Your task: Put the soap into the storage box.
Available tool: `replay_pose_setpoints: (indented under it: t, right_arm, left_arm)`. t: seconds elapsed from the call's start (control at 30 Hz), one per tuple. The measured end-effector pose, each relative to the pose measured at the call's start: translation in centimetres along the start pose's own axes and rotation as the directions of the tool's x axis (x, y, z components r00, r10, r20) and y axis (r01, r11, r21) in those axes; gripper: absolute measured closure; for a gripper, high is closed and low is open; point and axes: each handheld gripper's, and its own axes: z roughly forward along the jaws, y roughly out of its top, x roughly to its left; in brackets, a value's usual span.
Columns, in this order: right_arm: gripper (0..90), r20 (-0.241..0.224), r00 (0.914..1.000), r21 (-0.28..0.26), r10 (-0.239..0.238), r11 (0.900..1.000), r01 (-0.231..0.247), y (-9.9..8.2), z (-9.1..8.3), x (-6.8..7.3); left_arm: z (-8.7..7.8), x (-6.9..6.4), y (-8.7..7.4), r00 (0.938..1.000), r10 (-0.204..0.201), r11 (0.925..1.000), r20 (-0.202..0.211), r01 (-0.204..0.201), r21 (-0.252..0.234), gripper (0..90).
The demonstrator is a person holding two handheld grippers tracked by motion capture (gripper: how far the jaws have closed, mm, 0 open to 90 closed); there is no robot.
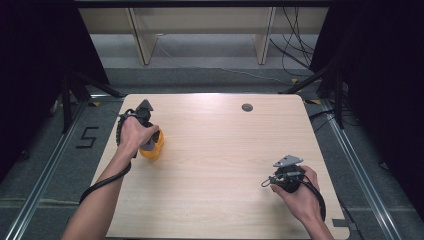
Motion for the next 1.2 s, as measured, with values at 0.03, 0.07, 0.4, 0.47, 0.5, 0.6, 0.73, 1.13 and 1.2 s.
replay_pose_setpoints:
  t: [0.03, 0.07, 0.4, 0.47, 0.5, 0.6, 0.73, 1.13, 1.2]
  right_arm:
    - [41.1, 0.0, 1.0, 0.0, 0.0, 1.0, 0.0, 0.0, 0.0, 0.0]
    - [41.2, -0.002, 1.0, 0.0, 0.001, 1.0, -0.001, 0.0, 0.0, 0.0]
    - [41.1, -0.003, 1.0, -0.006, 0.007, 1.0, -0.007, 0.0, -0.1, 0.0]
    - [41.1, -0.002, 1.0, -0.006, 0.008, 0.9999, -0.008, 0.0, -0.1, 0.0]
    - [41.1, -0.001, 1.0, -0.008, 0.006, 1.0, -0.006, 0.0, -0.1, 0.0]
    - [41.1, -0.002, 1.0, -0.006, 0.007, 1.0, -0.007, 0.0, -0.1, 0.0]
    - [41.1, 0.002, 1.0, -0.008, 0.003, 1.0, -0.003, 0.0, -0.1, 0.0]
    - [41.1, 0.002, 0.9999, -0.013, -0.012, 0.9998, 0.012, 0.0, 0.0, -0.1]
    - [41.1, 0.002, 0.9999, -0.016, -0.016, 0.9997, 0.016, 0.0, 0.0, -0.1]
  left_arm:
    - [0.0, 0.0, 0.0, 1.0, 0.0, 1.0, 0.0, 0.0, 0.0, 48.9]
    - [0.0, 0.1, 0.0, 1.0, 0.009, 0.9999, -0.001, -0.009, 0.011, 48.9]
    - [0.5, 0.1, 0.0, 0.9998, 0.017, 0.9997, 0.006, -0.017, 0.017, 48.9]
    - [0.5, 0.2, 0.0, 0.9993, 0.036, 0.999, 0.004, -0.036, 0.026, 48.9]
    - [0.6, 0.2, 0.1, 0.999, 0.044, 0.9987, 0.01, -0.044, 0.027, 48.9]
    - [0.8, 0.1, 0.0, 0.9998, 0.019, 0.9996, 0.007, -0.019, 0.02, 48.9]
    - [0.8, 0.1, 0.0, 0.9995, 0.031, 0.9991, 0.007, -0.032, 0.028, 48.9]
    - [1.3, 0.1, 0.1, 0.9993, 0.034, 0.9989, 0.013, -0.034, 0.031, 48.9]
    - [1.4, 0.0, 0.0, 0.9996, 0.028, 0.9992, 0.009, -0.028, 0.027, 48.9]
